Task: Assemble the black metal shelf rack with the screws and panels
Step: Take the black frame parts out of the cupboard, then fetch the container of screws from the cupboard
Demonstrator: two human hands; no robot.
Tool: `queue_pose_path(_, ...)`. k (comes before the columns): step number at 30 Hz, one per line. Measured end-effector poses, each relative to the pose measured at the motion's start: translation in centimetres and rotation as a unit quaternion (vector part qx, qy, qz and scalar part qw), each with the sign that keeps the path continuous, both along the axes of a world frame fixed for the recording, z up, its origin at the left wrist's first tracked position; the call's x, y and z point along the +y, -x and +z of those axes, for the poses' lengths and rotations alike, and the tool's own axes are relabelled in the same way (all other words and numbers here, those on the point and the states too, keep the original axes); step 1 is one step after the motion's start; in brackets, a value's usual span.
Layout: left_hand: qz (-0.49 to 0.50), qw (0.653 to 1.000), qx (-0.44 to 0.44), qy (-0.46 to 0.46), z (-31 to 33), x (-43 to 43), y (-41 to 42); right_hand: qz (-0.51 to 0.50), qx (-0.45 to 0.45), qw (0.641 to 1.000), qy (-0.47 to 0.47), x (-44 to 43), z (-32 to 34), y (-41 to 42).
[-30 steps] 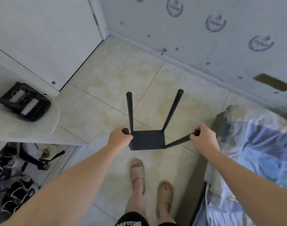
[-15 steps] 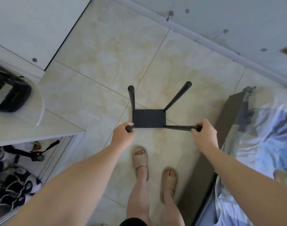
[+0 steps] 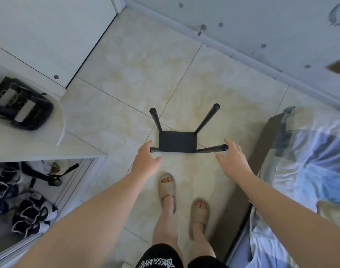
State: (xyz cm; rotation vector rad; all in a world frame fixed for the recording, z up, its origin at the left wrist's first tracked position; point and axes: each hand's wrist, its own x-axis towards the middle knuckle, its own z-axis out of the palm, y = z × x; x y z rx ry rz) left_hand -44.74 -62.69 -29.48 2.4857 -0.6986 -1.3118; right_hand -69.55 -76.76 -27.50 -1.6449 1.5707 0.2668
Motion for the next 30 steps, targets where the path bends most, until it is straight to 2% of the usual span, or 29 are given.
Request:
queue_pose_path(5,-0.089,0.989,-0.119,-0.001,6.1,2.9,3.3,0.171,-0.02,0.983,0.063,2.2,6.3,1.5)
queue_pose_path(10,-0.094,0.971,-0.214,0.051,12.5,7.6,7.5,0.332,-0.041,0.932,0.14,4.9,11.4,2.4)
queue_pose_path(17,-0.021,0.955,-0.286,0.08,19.0,16.4,10.7,0.495,-0.087,0.832,0.237,9.4,17.4,-0.8)
queue_pose_path(25,0.082,0.919,-0.382,0.056,22.6,26.9,7.0,0.632,-0.182,0.704,0.268,17.2,21.7,-10.8)
queue_pose_path(30,0.146,0.909,-0.387,0.044,23.2,34.5,1.3,0.66,-0.21,0.667,0.273,24.4,22.8,-19.0)
